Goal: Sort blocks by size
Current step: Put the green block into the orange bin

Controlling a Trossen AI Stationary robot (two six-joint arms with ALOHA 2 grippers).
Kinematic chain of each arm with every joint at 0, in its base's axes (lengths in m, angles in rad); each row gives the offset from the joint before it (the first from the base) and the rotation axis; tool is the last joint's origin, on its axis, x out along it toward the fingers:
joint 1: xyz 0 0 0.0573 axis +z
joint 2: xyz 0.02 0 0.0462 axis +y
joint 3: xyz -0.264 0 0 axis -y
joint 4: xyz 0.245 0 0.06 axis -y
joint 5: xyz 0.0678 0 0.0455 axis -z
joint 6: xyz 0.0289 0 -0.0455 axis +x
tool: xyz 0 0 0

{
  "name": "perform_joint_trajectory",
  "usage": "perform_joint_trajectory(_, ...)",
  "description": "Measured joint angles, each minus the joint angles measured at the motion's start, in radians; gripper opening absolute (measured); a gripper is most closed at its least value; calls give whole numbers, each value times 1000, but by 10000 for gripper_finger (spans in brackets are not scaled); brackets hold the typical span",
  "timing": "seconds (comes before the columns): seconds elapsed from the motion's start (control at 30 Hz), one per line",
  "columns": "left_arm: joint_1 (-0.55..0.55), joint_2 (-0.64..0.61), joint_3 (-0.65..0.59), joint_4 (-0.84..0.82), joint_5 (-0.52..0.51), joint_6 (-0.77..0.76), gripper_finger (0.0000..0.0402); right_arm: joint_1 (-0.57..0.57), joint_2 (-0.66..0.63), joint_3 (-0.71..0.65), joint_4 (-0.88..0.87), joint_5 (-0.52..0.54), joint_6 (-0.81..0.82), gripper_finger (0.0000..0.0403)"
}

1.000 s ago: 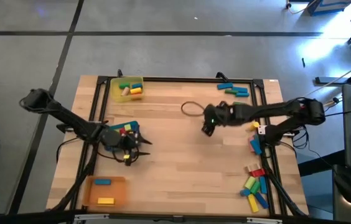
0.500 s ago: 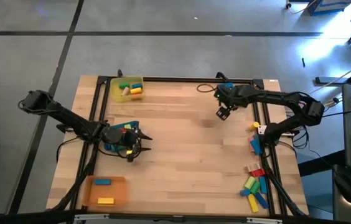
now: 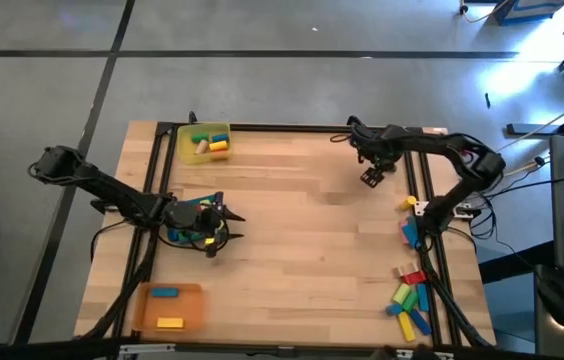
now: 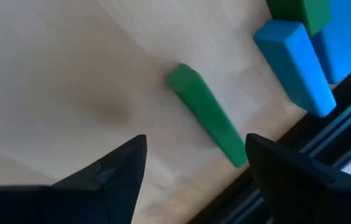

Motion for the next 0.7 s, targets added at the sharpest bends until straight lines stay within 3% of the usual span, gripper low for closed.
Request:
perform_joint_trajectory(0.17, 0, 0, 0, 0, 0, 0, 196, -18, 56, 0, 19, 44, -41, 275)
perform_joint_trajectory(0.43, 0, 0, 0, 0, 0, 5, 196, -17, 113, 5, 59, 11, -103, 268)
perform_joint_trajectory(0.53, 0, 1, 0, -1, 0, 5, 196, -17, 120, 5, 59, -4, -104, 237)
perform_joint_trajectory(0.7, 0, 1, 0, -2, -1, 4, 196, -16, 121, 3, 61, -36, -124, 150)
